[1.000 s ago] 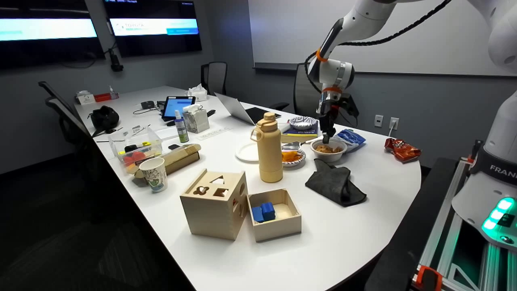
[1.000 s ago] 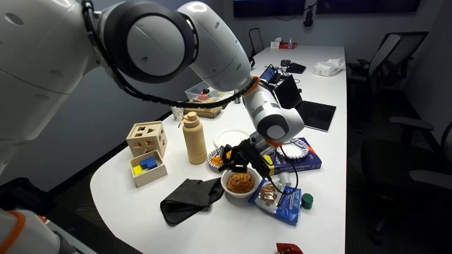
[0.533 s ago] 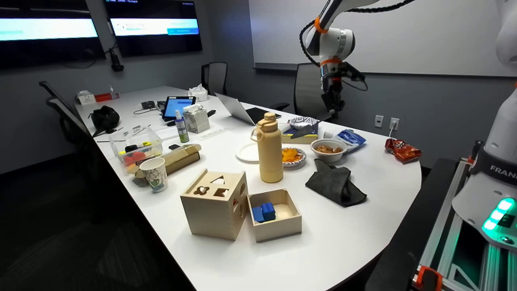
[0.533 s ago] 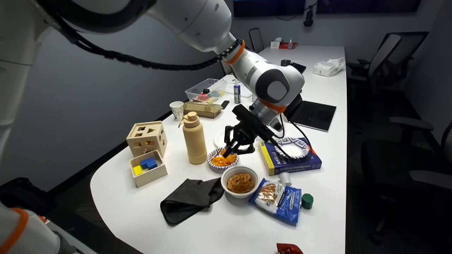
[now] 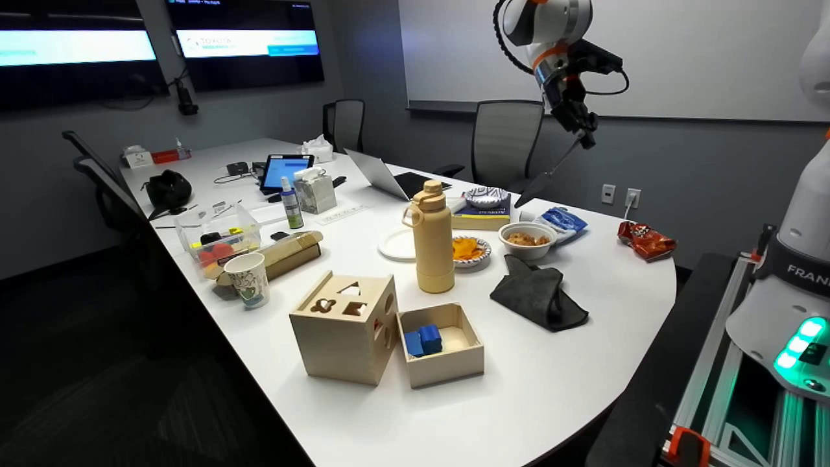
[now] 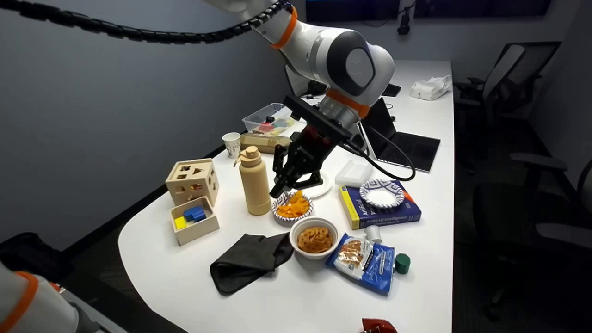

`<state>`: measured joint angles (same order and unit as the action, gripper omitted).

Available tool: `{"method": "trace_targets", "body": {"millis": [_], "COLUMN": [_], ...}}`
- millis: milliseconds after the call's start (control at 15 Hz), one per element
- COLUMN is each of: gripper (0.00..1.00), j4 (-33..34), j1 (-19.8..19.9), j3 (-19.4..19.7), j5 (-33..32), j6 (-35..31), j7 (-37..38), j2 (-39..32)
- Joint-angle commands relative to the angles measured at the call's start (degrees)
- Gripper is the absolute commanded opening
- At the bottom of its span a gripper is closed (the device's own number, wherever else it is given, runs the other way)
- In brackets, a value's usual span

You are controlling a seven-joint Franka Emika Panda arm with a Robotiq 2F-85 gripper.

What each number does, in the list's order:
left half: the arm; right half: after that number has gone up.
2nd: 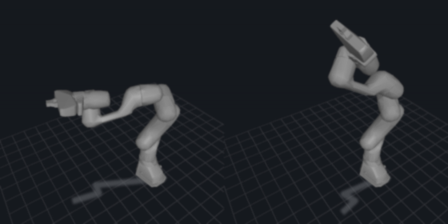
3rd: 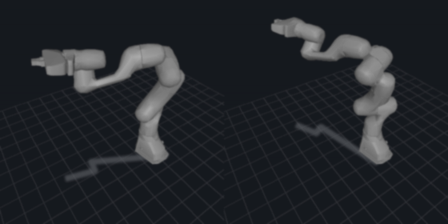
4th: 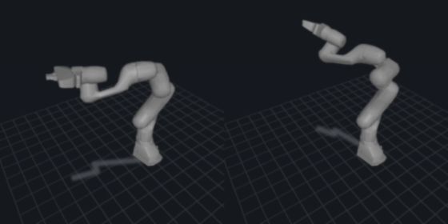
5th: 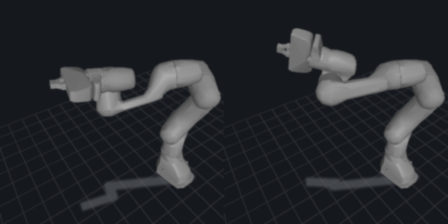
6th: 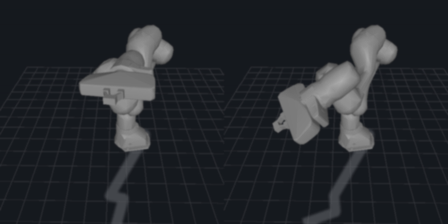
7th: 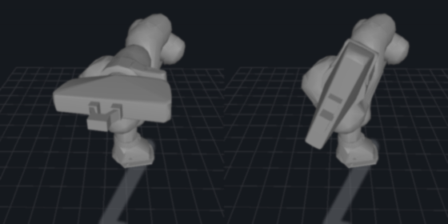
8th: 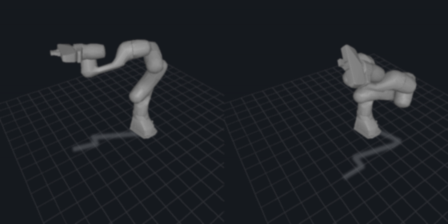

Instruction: Use the spatula to stir the contents in the bowl

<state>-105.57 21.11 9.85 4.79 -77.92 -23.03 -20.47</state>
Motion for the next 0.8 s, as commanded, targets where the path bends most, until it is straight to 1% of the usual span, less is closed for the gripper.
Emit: {"method": "trace_targets", "body": {"millis": [0,267,400,733], "gripper": [0.01,0.01,0.01,0.01], "j4": [-1.8,-1.3,-1.5,-1.0], "j1": [-3.7,-6.3,-7.0,-7.6], "j3": [0.2,0.5,1.0,1.9], "j5": [-2.1,-3.0,-3.9,-6.8], "j6": [-2.9,-7.7,-9.4,-10.4], "j7": [8.7,17.3,20.9,27.8], "j2": [-0.5,-3.0,-3.7,-5.6]}}
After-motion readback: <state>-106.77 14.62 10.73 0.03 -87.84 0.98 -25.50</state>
